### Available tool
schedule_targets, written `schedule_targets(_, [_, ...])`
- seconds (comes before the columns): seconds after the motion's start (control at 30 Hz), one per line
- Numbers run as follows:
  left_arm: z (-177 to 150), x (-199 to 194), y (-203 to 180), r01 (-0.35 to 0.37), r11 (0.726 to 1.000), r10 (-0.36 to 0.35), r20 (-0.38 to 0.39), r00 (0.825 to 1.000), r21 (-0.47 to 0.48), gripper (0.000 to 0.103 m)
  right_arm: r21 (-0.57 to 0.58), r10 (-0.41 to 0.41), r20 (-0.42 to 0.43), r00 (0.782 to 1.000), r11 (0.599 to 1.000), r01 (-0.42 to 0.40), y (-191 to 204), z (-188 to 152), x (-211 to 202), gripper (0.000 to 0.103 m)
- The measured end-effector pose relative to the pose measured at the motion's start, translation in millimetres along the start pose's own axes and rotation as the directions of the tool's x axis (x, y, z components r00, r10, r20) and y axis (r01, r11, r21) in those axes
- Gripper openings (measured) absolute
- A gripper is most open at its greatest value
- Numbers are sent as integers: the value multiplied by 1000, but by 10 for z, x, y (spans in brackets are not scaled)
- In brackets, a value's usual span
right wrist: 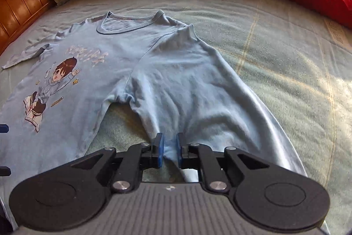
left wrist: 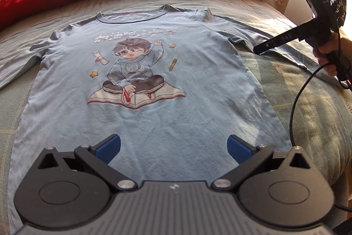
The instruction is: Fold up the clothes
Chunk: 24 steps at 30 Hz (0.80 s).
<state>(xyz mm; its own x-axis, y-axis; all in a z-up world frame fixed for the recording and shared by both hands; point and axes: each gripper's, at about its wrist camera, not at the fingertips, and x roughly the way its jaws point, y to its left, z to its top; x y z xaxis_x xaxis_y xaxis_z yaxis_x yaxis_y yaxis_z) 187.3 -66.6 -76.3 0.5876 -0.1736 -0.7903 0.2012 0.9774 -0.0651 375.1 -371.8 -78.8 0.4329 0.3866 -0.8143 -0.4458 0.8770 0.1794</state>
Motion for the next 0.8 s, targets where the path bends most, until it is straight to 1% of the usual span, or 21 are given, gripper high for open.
schedule_targets(0.13, [3,-65,22,-3,1000,3,12,1000,-3,102,3,-6,17,1000,1000,6,9,-249,-335,17])
schedule_targets(0.17, [10,-79,18,0,1000,0,17,1000,-2,102,16,-17,30,999,1000,16,-72,-285,-440,17])
schedule_targets(0.27, [35,-100,-33,12,1000,-12,28,1000,11,102,73,-94,68,993,993,89,-374,-381,-728,25])
schedule_targets(0.37, [51,-79,-101,18,999,-18,23,1000,28,102,104,-121,63,991,988,114,-621,-501,-740,31])
schedule_targets(0.4, [56,-65,-122,16,999,-17,18,1000,33,102,115,-129,60,990,986,122,-703,-541,-744,35])
schedule_targets(0.5, [72,-24,-188,12,999,-13,4,1000,48,102,145,-155,54,986,979,146,-950,-661,-757,39])
schedule_targets(0.67, [100,6,-271,12,997,-11,-9,1000,75,102,195,-198,40,979,963,187,-1362,-860,-777,40])
schedule_targets(0.7, [107,11,-278,13,997,-13,-9,1000,78,102,204,-204,38,978,960,193,-1437,-899,-782,41])
schedule_targets(0.8, [129,80,-288,2,997,0,-23,1000,74,102,191,-196,49,979,964,183,-1430,-968,-789,42])
